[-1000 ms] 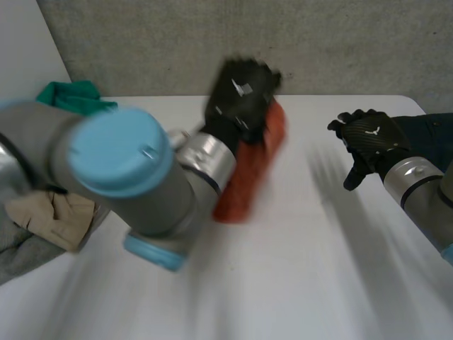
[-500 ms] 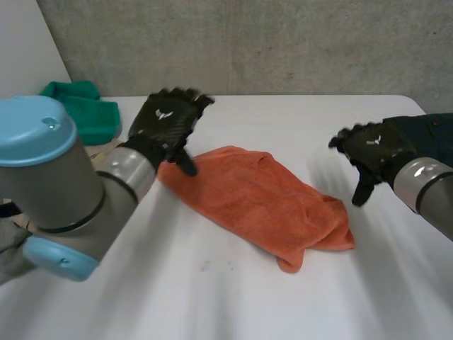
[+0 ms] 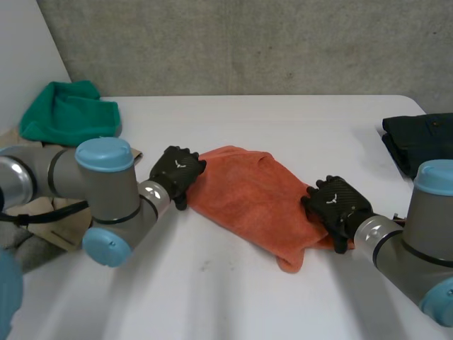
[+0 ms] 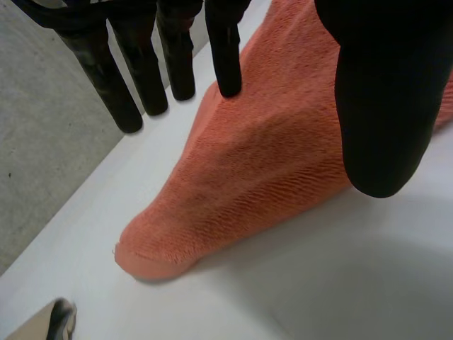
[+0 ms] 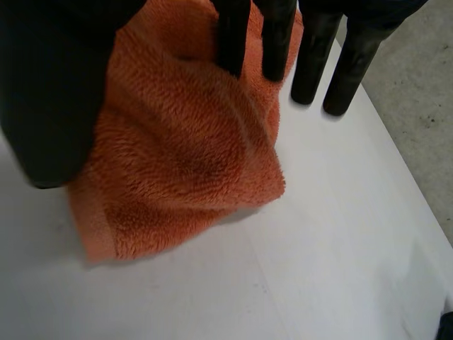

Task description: Fold the laundry.

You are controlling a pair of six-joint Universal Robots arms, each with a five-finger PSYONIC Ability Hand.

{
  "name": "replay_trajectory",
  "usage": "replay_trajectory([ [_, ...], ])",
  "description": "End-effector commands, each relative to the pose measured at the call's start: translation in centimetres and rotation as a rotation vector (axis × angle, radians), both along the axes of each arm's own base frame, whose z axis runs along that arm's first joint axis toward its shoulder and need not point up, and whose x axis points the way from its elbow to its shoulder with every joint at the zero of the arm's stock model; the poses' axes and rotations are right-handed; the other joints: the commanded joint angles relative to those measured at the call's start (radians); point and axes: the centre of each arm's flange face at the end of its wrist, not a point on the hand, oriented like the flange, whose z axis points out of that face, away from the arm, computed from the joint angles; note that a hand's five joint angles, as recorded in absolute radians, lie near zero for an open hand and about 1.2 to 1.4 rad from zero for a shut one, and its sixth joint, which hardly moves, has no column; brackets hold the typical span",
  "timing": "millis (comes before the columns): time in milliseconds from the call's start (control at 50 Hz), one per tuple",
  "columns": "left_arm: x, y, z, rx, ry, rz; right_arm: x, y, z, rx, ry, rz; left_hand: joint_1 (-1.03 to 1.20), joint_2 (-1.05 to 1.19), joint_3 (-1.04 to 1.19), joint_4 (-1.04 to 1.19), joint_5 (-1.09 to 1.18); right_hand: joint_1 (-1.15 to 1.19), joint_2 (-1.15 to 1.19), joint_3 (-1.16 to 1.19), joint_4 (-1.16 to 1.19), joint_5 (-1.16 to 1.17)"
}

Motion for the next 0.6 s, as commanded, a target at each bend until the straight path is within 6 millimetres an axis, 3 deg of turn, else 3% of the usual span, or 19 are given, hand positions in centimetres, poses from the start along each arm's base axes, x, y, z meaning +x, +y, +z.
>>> replay_trajectory([
  [20, -0.7, -1.5, -1.0, -0.011, 0.012, -0.001, 0.4, -1.2, -1.2, -0.038, -0.015, -0.003, 0.482, 0.493, 0.494, 0.497, 0.497, 0.767, 0.746, 0.748, 0.751, 0.747],
  [60, -0.9, -1.5, -1.0, -0.014, 0.013, -0.003, 0.4, -1.5, -1.1, -0.048, -0.021, -0.004, 0.711, 0.721, 0.723, 0.725, 0.725, 1.044, 1.023, 1.024, 1.028, 1.023],
  [80, -0.9, -1.5, -0.9, -0.017, 0.016, -0.002, 0.5, -1.6, -1.0, -0.056, -0.024, -0.006, 0.924, 0.935, 0.936, 0.939, 0.939, 1.076, 1.055, 1.057, 1.06, 1.056],
  [180, -1.2, -1.3, -0.3, -0.028, 0.022, -0.01, 0.3, -2.2, -0.4, -0.07, -0.032, -0.025, 0.947, 0.957, 0.958, 0.961, 0.961, 1.076, 1.055, 1.057, 1.06, 1.056],
  [260, -1.6, -0.7, 1.8, -0.058, 0.052, -0.011, 0.2, -2.4, 0.4, -0.072, -0.049, -0.042, 0.947, 0.957, 0.958, 0.961, 0.961, 1.076, 1.055, 1.057, 1.06, 1.056],
  [320, -1.9, 0.1, 4.3, -0.095, 0.079, -0.023, 0.1, -2.3, 4.2, -0.128, -0.088, -0.05, 0.947, 0.957, 0.958, 0.961, 0.961, 1.076, 1.055, 1.057, 1.06, 1.056],
  [340, -1.9, 0.7, 6.4, -0.12, 0.109, -0.026, 0.1, -1.9, 6.9, -0.164, -0.117, -0.046, 0.947, 0.957, 0.958, 0.961, 0.961, 1.076, 1.055, 1.057, 1.06, 1.056],
  [380, -1.6, 1.4, 8.9, -0.152, 0.155, -0.028, 0.0, -1.5, 9.3, -0.195, -0.144, -0.043, 0.947, 0.957, 0.958, 0.961, 0.961, 1.076, 1.055, 1.057, 1.06, 1.056],
  [400, -1.5, 1.7, 9.8, -0.159, 0.175, -0.027, 0.0, -1.2, 11.7, -0.225, -0.174, -0.043, 0.947, 0.957, 0.958, 0.961, 0.961, 1.076, 1.055, 1.057, 1.06, 1.056],
  [420, -1.1, 2.2, 11.5, -0.171, 0.218, -0.022, 0.0, -1.0, 12.9, -0.24, -0.187, -0.043, 0.947, 0.957, 0.958, 0.961, 0.961, 1.076, 1.055, 1.057, 1.06, 1.056],
  [480, -0.4, 3.4, 13.9, -0.156, 0.309, -0.012, 0.1, -0.1, 16.5, -0.272, -0.221, -0.032, 0.938, 0.949, 0.95, 0.953, 0.953, 1.076, 1.055, 1.057, 1.06, 1.056],
  [540, 0.0, 4.3, 14.0, -0.1, 0.36, 0.003, 0.4, 0.7, 17.9, -0.258, -0.224, -0.02, 0.151, 0.161, 0.163, 0.165, 0.165, 1.076, 1.055, 1.057, 1.06, 1.056],
  [560, 0.3, 4.8, 13.3, -0.041, 0.381, 0.021, 0.5, 1.1, 18.3, -0.238, -0.226, -0.013, 0.012, 0.022, 0.024, 0.026, 0.026, 1.076, 1.055, 1.057, 1.06, 1.056],
  [600, 0.6, 5.2, 12.2, 0.021, 0.394, 0.048, 0.6, 1.5, 18.1, -0.206, -0.227, -0.005, 0.002, 0.012, 0.014, 0.016, 0.016, 1.076, 1.055, 1.057, 1.06, 1.056],
])
